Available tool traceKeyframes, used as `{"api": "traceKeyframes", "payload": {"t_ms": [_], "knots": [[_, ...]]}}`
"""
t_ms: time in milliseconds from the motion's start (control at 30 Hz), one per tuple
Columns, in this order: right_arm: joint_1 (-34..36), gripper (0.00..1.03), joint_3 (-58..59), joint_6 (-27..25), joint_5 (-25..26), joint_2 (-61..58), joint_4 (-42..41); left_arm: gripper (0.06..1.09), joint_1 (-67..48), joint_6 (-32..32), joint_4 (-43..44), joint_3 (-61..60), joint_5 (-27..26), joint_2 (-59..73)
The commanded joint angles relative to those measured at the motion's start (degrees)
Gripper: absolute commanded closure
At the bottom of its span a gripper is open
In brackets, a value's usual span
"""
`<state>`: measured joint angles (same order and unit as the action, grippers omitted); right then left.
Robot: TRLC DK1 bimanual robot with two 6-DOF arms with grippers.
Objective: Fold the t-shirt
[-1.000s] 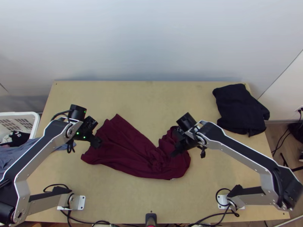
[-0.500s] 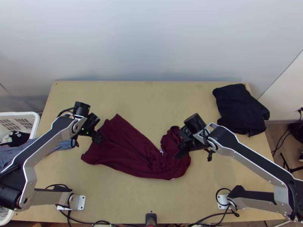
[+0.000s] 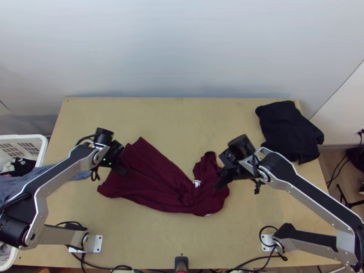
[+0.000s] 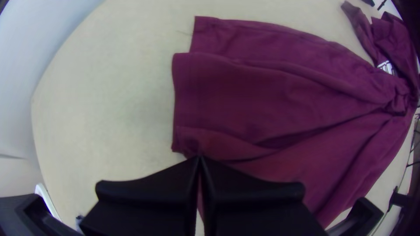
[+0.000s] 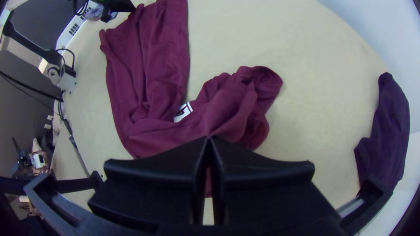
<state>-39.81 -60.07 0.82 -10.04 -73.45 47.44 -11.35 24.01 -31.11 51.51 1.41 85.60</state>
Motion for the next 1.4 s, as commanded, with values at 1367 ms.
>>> {"api": "traceKeyframes", "payload": {"t_ms": [1367], "knots": [[3.25, 1.00, 16.04, -8.20, -1.29, 27.13, 23.22, 1.04, 14.34, -3.27, -25.31, -6.15, -23.65, -33.75]]}}
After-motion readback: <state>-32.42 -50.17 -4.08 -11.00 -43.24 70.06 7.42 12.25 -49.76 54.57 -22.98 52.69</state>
